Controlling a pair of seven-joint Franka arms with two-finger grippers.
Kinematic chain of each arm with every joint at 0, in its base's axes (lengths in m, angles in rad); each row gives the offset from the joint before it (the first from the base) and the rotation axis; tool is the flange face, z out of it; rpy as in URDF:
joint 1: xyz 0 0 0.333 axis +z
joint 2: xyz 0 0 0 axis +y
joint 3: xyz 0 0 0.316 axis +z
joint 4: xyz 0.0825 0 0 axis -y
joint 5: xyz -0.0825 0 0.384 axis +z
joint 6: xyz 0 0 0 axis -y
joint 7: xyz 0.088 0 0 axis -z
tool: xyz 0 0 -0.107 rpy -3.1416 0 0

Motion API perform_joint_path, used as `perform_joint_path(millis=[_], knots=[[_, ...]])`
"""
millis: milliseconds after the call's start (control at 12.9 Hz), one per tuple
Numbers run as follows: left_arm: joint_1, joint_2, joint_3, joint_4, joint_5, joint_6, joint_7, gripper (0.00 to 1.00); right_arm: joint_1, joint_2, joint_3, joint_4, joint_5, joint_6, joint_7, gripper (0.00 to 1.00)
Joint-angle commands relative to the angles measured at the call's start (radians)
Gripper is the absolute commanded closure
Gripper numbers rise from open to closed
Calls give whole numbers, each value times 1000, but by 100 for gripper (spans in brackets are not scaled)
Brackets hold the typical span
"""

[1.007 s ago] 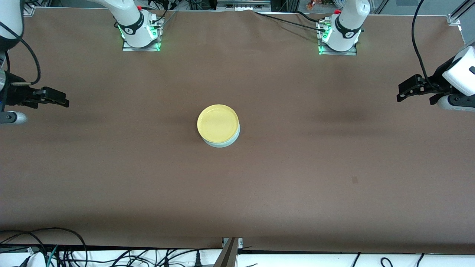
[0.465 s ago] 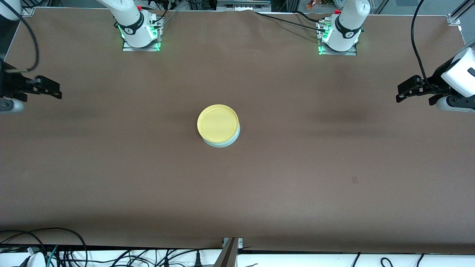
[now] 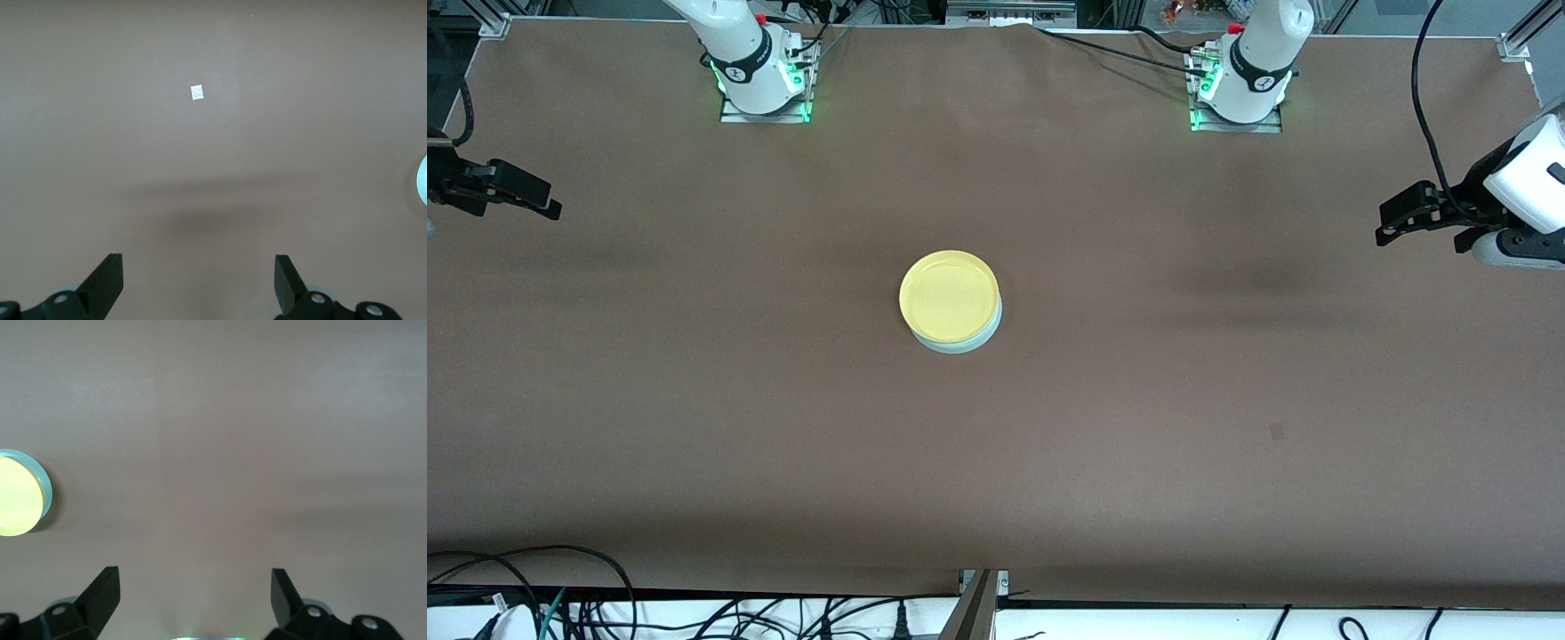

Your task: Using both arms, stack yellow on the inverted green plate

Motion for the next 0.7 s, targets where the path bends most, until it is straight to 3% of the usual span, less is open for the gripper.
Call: perform_joint_path(millis=[0,620], knots=[[0,13,0,44,1,-9,-5,0,-36,-33,43,-33,1,15,18,0],[3,27,0,67,3,-9,-3,0,-109,-70,109,-60,-13,12,22,0]])
